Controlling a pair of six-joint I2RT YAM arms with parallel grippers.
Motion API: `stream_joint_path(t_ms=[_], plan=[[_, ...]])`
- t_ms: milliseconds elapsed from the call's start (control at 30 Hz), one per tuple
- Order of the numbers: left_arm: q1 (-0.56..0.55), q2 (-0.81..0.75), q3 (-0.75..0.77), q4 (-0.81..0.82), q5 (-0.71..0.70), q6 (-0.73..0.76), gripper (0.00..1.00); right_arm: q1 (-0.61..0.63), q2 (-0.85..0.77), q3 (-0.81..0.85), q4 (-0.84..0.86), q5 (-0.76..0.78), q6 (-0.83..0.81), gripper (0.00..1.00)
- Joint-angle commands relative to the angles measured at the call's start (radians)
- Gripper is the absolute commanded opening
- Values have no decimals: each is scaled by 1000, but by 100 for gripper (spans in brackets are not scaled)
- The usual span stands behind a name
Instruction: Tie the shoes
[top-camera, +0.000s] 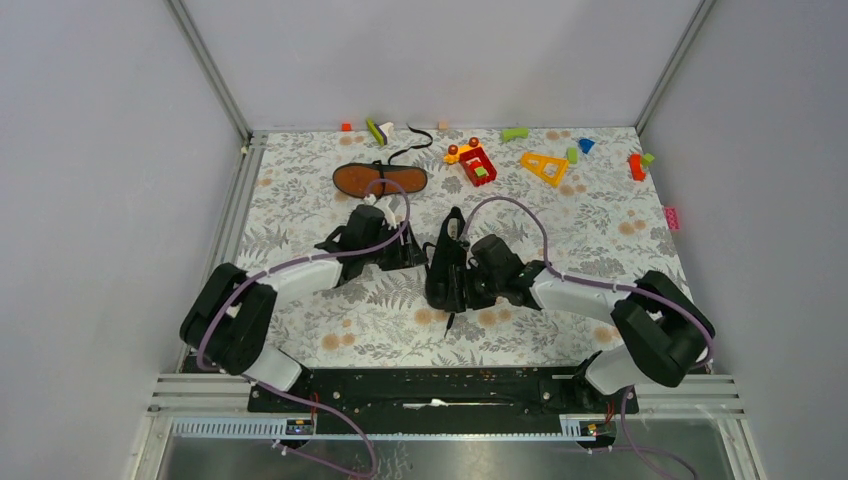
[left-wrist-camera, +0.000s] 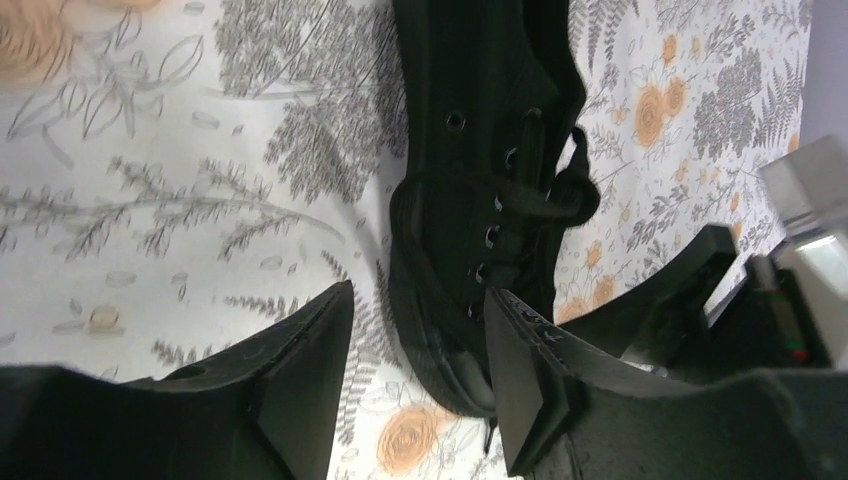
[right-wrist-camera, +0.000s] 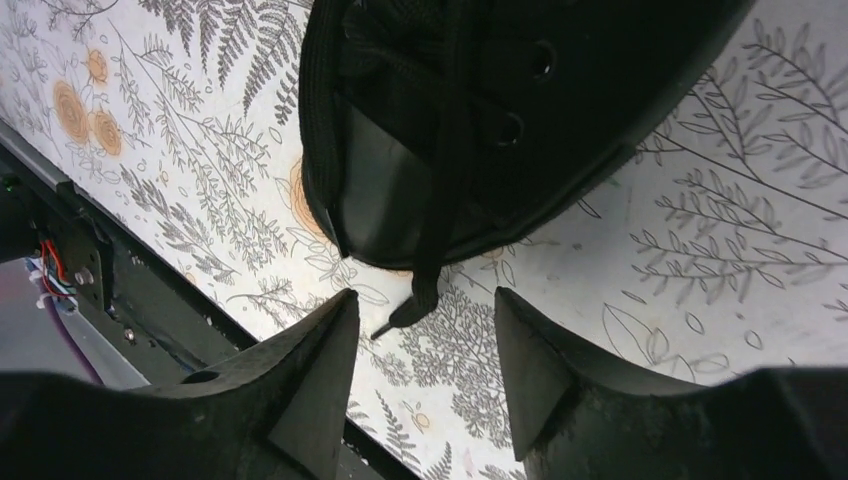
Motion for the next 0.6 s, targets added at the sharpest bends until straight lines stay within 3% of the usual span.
stream_joint_path(t_ms=[0,100,200,233,367,567], plan=[[7,74,89,139,30,53,53,16,62,12,98,30,17,54],[15,135,120,139,12,52,51,17,85,6,131,30,22,40],[25,184,137,172,47,41,47,18,52,-25,165,63,46,6],[28,193,139,183,53,38,46,18,28,-44,178,89,54,0],[28,229,160,175,48,38,46,13,-49,-54,107,194,40,0],[28,278,181,193,100,22,46,8,-48,-4,32,194,15,0]])
